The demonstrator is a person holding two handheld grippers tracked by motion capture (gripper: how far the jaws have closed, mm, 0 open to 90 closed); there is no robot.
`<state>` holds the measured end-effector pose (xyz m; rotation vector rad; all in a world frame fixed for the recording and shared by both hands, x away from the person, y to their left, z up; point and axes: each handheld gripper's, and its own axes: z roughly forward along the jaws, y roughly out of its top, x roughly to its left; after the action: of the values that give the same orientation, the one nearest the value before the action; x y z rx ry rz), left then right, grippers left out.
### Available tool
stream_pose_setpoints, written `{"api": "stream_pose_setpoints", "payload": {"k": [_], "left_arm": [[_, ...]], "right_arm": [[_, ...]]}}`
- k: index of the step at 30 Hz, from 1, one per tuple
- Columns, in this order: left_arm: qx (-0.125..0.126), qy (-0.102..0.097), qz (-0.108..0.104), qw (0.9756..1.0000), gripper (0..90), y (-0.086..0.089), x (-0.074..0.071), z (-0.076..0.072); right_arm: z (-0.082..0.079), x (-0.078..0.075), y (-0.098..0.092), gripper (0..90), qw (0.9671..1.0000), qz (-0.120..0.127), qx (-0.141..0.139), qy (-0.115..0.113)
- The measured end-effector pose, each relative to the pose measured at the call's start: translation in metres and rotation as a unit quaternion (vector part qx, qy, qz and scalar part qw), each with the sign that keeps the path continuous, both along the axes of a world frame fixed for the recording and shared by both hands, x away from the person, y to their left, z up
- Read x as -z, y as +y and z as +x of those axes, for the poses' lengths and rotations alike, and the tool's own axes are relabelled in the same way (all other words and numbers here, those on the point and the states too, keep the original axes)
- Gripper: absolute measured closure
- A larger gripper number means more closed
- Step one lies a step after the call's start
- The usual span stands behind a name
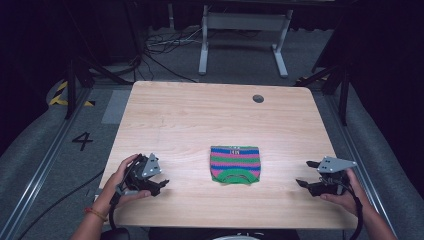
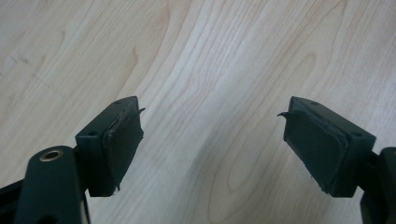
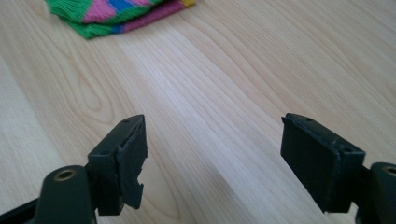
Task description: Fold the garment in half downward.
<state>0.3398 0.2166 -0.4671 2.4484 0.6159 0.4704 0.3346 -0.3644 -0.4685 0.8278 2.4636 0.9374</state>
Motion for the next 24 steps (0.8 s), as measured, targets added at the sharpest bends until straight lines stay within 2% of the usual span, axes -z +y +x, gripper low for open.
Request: {"api": "stream_pose_setpoints", "payload": {"k": [6, 9, 13, 17, 20, 23, 24], "left_arm": [[-0.02, 0.011, -0.025, 0.9994, 18.9, 0.019, 0.006, -0.006], [-0.028, 0.018, -0.033, 0.9989, 18.3, 0.025, 0.009, -0.007], [-0.04, 0.036, -0.05, 0.9973, 18.1, 0.037, 0.016, -0.008], [-0.061, 0.052, -0.075, 0.994, 17.9, 0.049, 0.024, -0.009], [-0.069, 0.064, -0.086, 0.9919, 17.7, 0.056, 0.029, -0.011], [-0.082, 0.066, -0.102, 0.9892, 16.4, 0.06, 0.033, -0.012], [-0.087, 0.06, -0.097, 0.9897, 16.1, 0.061, 0.033, -0.013]], "right_arm": [[-0.007, 0.011, -0.022, 21.5, 0.9993, 0.017, 0.033, 0.01], [-0.01, 0.014, -0.027, 21.2, 0.9989, 0.023, 0.04, 0.012], [-0.016, 0.023, -0.039, 19.8, 0.997, 0.042, 0.06, 0.024], [-0.021, 0.03, -0.046, 18.9, 0.995, 0.056, 0.076, 0.032], [-0.023, 0.035, -0.05, 18.3, 0.9932, 0.069, 0.086, 0.04], [-0.024, 0.037, -0.051, 16.9, 0.9928, 0.07, 0.087, 0.043], [-0.023, 0.037, -0.051, 16.4, 0.9927, 0.068, 0.089, 0.044]]}}
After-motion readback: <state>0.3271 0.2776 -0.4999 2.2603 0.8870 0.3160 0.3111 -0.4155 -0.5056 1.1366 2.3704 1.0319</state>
